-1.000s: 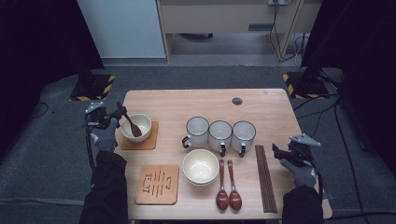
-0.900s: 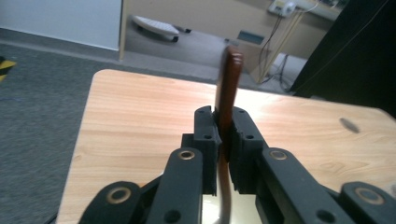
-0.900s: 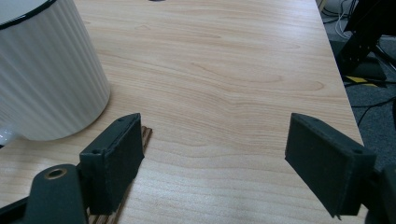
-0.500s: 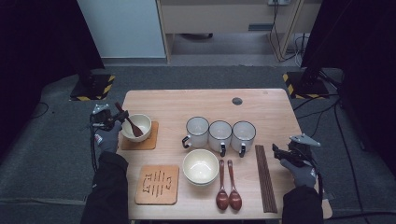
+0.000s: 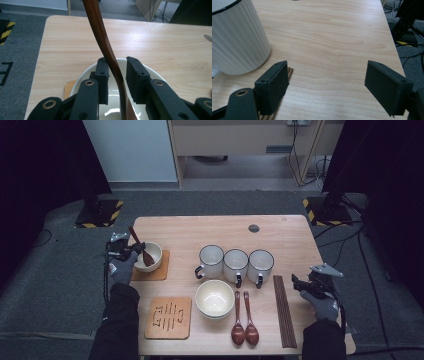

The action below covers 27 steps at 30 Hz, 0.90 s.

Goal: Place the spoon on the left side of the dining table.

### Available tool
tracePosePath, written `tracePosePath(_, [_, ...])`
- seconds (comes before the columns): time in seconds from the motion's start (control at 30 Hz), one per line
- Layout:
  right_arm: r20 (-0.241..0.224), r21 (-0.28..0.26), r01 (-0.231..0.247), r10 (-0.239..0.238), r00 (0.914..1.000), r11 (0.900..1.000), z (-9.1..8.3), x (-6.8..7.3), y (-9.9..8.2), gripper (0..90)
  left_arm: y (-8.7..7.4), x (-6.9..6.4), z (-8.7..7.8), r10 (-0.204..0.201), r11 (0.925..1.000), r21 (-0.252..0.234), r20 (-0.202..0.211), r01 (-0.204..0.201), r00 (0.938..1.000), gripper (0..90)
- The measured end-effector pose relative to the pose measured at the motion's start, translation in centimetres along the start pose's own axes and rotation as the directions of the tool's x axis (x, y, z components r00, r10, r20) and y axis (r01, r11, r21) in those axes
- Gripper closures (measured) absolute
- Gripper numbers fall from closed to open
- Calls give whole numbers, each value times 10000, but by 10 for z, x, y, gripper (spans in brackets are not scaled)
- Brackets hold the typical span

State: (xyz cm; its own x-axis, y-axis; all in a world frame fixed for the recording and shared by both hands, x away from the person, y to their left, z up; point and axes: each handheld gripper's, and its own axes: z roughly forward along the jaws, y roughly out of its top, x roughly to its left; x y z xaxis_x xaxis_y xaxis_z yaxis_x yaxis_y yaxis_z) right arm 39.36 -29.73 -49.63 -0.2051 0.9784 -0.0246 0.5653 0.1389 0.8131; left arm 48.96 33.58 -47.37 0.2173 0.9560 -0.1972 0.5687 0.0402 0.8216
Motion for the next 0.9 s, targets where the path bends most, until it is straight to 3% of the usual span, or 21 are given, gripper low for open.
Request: tracePosePath(0.9, [-9, -30, -3, 3, 10000, 10000, -1, 0, 0, 192, -6, -11, 14, 573, 9939, 941, 134, -583, 9983, 713])
